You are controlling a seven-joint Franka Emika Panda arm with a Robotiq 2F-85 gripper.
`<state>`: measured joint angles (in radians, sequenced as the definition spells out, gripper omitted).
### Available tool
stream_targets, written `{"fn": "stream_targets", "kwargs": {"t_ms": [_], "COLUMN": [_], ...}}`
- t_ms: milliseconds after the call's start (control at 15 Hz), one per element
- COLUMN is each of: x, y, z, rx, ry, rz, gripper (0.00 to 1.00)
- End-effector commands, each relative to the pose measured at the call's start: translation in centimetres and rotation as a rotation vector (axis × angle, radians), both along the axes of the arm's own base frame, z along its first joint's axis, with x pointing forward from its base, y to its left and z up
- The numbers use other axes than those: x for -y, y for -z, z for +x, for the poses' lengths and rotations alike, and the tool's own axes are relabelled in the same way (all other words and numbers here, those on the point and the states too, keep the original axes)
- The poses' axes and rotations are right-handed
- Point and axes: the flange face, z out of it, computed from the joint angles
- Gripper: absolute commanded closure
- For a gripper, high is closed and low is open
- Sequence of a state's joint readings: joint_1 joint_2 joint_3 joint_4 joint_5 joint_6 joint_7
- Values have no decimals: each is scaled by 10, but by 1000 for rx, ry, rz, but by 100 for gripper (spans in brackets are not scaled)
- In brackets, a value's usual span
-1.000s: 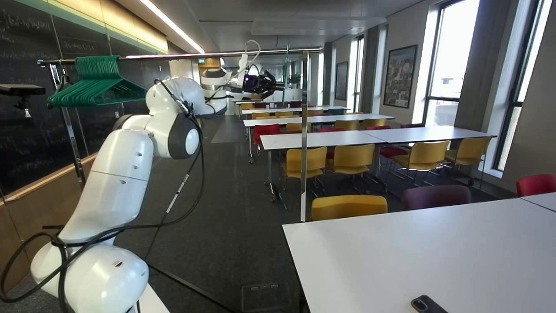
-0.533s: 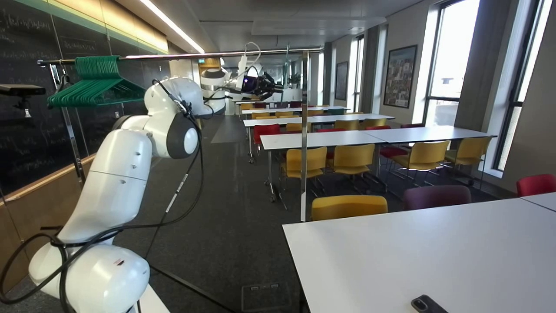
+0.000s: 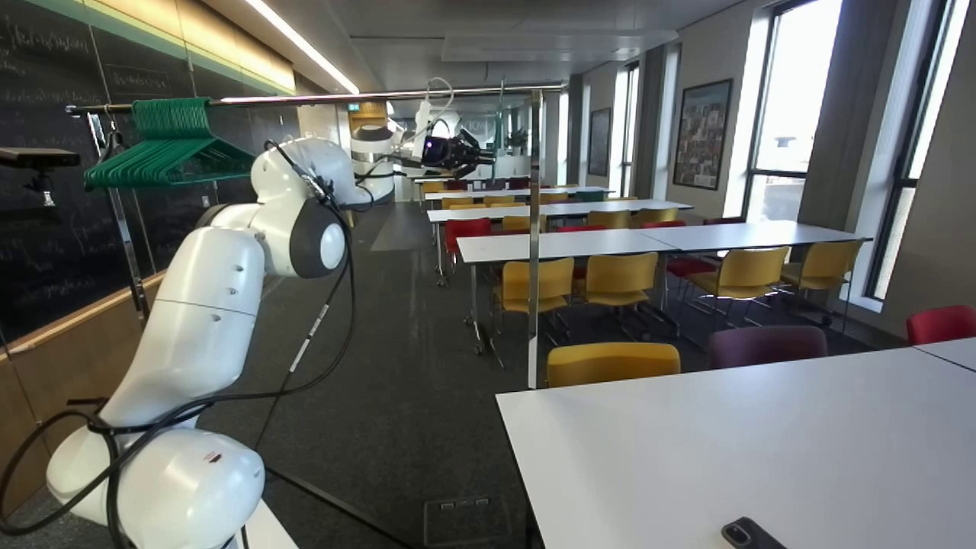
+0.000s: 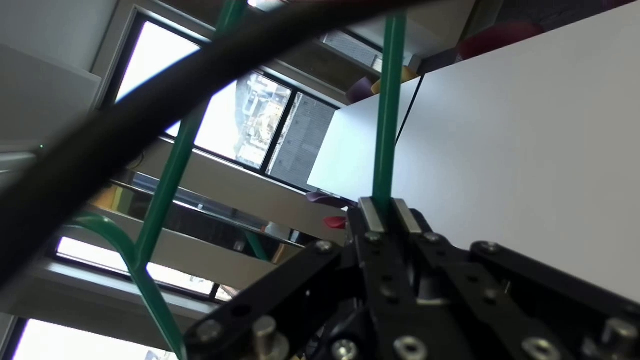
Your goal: Pick up the green hanger from the table and hang it on the rail.
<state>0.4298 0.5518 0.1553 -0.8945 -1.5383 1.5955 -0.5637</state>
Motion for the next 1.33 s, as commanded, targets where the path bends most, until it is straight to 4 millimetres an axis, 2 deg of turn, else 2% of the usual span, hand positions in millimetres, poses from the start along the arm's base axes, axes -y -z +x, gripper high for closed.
{"fn": "stream_targets", "kwargs": {"t_ms": [0,267,533,600,800,1267], "x": [0,-4,-18,-23,-37,-87], "y": [4,6,-9,-13,-22,-31], "z": [2,3,-6,-10,-29,-89], "rx": [-5,5,149,184,245,303], "ry": [-3,-11,-83,-92,-108,-177], "rz": [-17,-16,78,128,285,693], "gripper": [64,34,5,1,0,0]}}
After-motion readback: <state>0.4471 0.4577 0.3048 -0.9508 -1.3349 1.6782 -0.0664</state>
